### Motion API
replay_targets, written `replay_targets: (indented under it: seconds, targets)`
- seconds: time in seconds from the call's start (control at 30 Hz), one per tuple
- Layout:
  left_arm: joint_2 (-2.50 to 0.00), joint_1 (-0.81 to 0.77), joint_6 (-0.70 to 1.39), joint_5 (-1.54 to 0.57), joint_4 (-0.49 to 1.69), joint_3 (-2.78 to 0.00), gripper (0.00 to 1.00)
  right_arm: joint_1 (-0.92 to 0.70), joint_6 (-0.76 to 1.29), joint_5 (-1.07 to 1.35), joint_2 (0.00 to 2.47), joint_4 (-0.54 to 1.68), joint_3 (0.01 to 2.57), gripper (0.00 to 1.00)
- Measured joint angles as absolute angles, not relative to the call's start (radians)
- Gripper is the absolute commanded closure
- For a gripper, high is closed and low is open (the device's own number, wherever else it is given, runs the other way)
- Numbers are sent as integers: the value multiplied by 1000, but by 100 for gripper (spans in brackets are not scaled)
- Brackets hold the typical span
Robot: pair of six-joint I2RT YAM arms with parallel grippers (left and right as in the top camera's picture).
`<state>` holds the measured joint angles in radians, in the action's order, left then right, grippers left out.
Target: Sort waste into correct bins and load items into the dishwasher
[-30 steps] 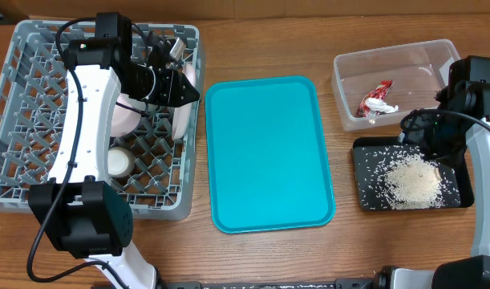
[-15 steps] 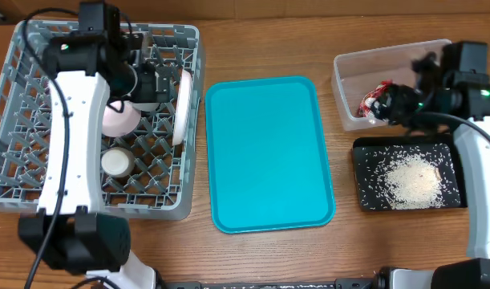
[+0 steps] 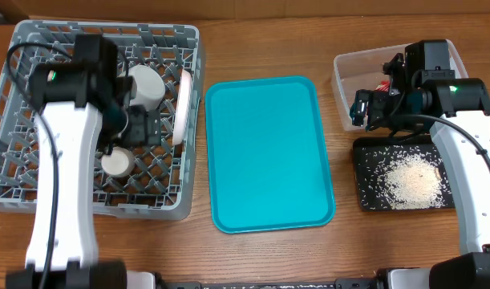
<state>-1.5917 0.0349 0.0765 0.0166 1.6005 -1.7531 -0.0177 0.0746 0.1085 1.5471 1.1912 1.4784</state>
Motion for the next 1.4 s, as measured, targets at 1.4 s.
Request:
replay_targets:
  seconds: [1.4]
  targets:
    - [-766, 35, 61, 20, 1182, -1160, 0, -1, 75, 47, 860, 842, 957, 0]
